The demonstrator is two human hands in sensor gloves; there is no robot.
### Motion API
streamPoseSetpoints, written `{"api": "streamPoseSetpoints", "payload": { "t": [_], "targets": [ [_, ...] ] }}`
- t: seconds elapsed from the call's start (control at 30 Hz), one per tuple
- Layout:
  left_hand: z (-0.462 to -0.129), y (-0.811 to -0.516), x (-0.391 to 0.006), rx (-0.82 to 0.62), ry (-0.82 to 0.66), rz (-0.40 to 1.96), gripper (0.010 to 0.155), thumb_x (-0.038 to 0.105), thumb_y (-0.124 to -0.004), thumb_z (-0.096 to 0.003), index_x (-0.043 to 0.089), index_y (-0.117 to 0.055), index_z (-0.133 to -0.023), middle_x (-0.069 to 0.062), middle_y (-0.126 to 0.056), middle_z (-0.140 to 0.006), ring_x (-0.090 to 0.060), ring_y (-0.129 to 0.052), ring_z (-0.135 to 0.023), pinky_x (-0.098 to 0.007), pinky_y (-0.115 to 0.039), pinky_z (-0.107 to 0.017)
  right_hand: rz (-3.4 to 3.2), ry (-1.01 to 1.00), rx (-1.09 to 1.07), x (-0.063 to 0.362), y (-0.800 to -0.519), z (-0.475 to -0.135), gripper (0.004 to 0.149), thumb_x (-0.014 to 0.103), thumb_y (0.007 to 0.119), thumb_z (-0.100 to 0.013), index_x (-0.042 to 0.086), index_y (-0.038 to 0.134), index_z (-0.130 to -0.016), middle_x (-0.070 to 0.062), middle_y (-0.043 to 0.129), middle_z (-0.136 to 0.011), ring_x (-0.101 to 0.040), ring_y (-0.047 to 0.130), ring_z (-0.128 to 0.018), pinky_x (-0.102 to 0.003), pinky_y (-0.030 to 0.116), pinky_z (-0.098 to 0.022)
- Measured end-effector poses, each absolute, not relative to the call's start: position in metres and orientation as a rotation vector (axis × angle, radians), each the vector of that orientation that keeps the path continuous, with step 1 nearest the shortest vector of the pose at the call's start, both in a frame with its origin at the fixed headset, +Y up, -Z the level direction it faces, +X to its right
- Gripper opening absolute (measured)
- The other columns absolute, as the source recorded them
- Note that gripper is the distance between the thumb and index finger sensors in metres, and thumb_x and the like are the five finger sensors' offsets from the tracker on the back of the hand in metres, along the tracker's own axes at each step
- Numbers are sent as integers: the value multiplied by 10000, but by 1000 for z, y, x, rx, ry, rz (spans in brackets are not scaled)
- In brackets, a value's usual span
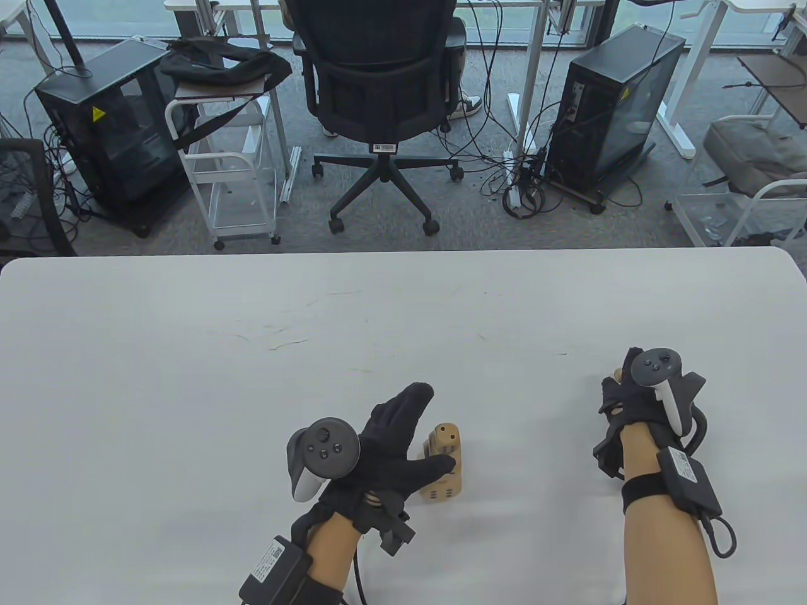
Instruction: Stack dice by size with corresponding numbers facing up
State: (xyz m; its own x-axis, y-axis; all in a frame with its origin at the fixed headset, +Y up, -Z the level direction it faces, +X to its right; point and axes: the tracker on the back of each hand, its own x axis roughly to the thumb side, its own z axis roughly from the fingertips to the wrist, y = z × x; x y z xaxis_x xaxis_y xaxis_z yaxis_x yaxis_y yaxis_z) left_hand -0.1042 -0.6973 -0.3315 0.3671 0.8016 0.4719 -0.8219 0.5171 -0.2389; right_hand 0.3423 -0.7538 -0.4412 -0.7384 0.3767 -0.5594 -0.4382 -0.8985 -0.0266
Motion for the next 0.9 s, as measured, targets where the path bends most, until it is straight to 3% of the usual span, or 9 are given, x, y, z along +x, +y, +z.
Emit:
{"api": "streamPoseSetpoints", "payload": {
  "t": [0.4,0.9],
  "targets": [
    [-332,-696,-107,42,-585,1058,978,648,-937,-370,309,-362,-1085,-43,-446,-1211,-342,-473,-1143,-740,-281,-781,2655,93,-805,342,-761,-454,598,383,812,-493,283,577,-1033,-102,608,-1119,-414,452,-1050,-684,317,-728],
    [-334,-696,-110,36,-573,1070,979,644,-937,-374,310,-355,-1086,-45,-436,-1213,-342,-467,-1145,-741,-275,-781,2857,-51,-842,331,-761,-464,586,380,931,-435,281,653,-941,-95,836,-937,-372,711,-952,-676,414,-727]
  ]
}}
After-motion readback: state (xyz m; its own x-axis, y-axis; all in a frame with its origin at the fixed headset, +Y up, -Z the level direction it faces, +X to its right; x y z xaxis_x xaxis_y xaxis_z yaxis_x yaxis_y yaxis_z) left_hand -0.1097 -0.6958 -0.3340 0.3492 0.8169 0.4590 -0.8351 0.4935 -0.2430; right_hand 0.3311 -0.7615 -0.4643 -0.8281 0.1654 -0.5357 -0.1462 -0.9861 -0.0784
